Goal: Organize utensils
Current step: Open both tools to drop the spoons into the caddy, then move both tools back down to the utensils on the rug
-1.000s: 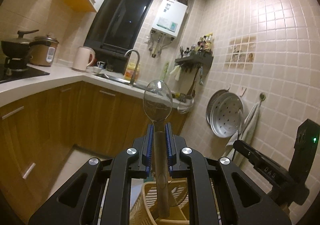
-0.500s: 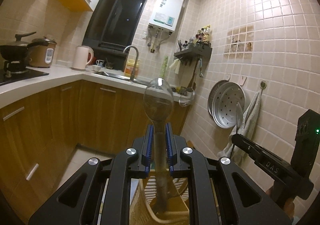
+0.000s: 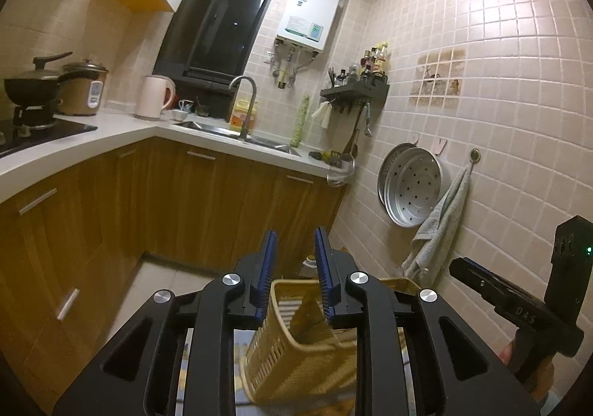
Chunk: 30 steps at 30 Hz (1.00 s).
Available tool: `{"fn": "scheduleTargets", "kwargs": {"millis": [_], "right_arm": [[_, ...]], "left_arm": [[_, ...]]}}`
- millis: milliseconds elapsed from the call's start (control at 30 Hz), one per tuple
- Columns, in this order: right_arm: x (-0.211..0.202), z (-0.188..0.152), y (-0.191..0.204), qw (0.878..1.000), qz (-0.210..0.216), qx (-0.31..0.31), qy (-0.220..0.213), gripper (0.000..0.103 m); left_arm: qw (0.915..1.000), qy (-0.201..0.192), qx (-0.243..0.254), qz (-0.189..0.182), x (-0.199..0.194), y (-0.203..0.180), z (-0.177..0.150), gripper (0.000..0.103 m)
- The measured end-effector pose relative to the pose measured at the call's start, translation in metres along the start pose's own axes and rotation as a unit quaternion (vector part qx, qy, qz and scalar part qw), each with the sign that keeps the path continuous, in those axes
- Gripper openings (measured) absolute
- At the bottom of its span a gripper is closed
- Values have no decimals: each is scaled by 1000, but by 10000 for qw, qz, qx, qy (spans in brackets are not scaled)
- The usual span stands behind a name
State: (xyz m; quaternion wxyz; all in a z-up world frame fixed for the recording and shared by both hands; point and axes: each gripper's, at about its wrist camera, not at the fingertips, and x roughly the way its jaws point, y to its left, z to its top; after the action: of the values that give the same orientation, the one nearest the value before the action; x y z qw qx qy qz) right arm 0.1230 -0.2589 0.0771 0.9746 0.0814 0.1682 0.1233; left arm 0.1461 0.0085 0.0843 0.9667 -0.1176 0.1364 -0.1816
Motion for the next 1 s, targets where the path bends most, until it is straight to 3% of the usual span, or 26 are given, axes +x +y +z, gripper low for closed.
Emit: {"fn": "scheduleTargets", "kwargs": {"millis": [200,300,400,533,667,933,1000], "right_arm": [[-31,1,13,9989,-125,15,457,45],[-44,-2,22,9966,-104,96,807,45],[-51,-12,31,9910,-104,126,1330,45],[-52,-33,41,9770,0,250,2117,45],[-53,-63,48,9591,108,355,2808,45],[-55,-110,55,9335,-92,356,3568,45],[-55,-121,49,9269,-136,446,3724,37]], "left_arm": [[9995,238,-163,-110,-34,-3,4,26],[9986,505,-107,-109,-51,-8,5,29],[9945,1036,-84,-157,-62,-13,0,36],[9797,1978,-210,-262,-69,-14,-20,36],[9685,2479,-199,-131,-79,-13,-48,36],[9396,3416,-146,-165,-91,-8,-113,36],[9311,3642,-108,-187,-92,-9,-131,36]]}}
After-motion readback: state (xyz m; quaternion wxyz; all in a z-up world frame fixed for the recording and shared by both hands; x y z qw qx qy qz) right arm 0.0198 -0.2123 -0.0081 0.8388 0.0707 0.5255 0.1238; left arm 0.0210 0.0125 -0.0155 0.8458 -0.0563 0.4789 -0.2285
